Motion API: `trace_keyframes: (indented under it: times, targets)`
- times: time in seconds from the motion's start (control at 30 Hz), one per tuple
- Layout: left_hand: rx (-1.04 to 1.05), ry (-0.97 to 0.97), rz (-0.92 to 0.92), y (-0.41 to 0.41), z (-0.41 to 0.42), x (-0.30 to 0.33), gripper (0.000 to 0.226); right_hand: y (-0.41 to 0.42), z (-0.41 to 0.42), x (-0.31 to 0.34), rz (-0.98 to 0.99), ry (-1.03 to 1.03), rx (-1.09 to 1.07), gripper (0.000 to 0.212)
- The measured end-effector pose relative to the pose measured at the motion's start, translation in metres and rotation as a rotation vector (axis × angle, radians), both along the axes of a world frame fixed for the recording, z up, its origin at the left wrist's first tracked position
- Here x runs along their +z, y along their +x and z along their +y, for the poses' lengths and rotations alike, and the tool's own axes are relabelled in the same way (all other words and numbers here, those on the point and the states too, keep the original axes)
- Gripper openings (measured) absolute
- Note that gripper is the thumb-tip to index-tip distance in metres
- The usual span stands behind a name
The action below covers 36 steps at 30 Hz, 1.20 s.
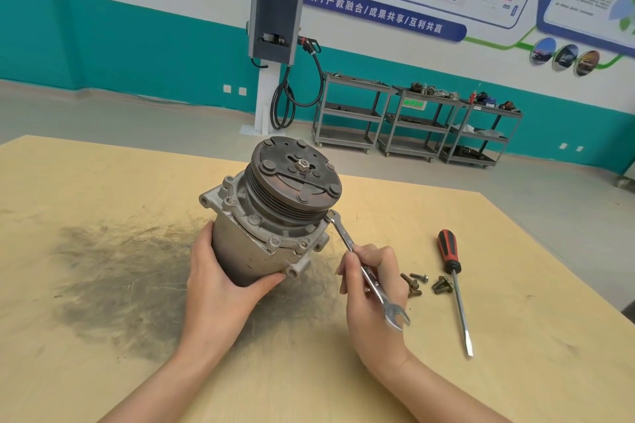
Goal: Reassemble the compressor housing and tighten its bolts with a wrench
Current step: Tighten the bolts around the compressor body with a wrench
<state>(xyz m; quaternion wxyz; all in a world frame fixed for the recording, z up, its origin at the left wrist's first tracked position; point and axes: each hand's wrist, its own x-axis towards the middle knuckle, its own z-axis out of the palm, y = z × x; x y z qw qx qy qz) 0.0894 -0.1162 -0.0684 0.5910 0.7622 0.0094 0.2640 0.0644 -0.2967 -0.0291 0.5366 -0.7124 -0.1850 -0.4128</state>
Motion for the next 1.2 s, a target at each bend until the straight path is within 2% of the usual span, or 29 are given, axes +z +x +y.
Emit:
trace_keyframes:
  times: [0.17, 0.23, 0.3, 0.4, 0.53, 0.67, 0.73, 0.97, 1.2]
  targets:
    - [0.009, 0.011, 0.002, 0.001, 0.0, -0.001, 0.12, 0.003, 0.003, 0.003, -0.184, -0.391, -0.216, 0.014]
    - [0.007, 0.012, 0.004, 0.001, 0.0, -0.001, 0.119, 0.001, 0.002, 0.004, -0.19, -0.517, -0.303, 0.017]
    - [0.006, 0.014, 0.005, 0.001, 0.0, -0.001, 0.119, -0.001, 0.0, 0.007, -0.164, -0.557, -0.287, 0.015]
    - [0.005, 0.012, 0.01, 0.001, 0.001, -0.001, 0.12, -0.004, -0.005, 0.018, -0.045, -0.412, -0.162, 0.034]
    - [0.005, 0.008, 0.022, 0.0, 0.001, -0.001, 0.121, -0.004, -0.014, 0.041, 0.094, -0.092, 0.097, 0.014]
    - [-0.003, 0.003, 0.023, -0.001, 0.0, 0.0, 0.12, 0.018, -0.033, 0.06, 0.259, 0.32, 0.26, 0.03]
    - [-0.003, 0.001, 0.022, -0.001, 0.0, 0.0, 0.119, 0.037, -0.043, 0.065, 0.389, 0.424, 0.311, 0.039]
    - [0.0, 0.001, 0.024, -0.002, 0.0, 0.003, 0.119, 0.079, -0.05, 0.066, 0.677, 0.509, 0.599, 0.041]
    - [-0.002, 0.005, 0.038, -0.003, 0.0, 0.004, 0.121, 0.097, -0.034, 0.067, 0.782, 0.351, 0.675, 0.043]
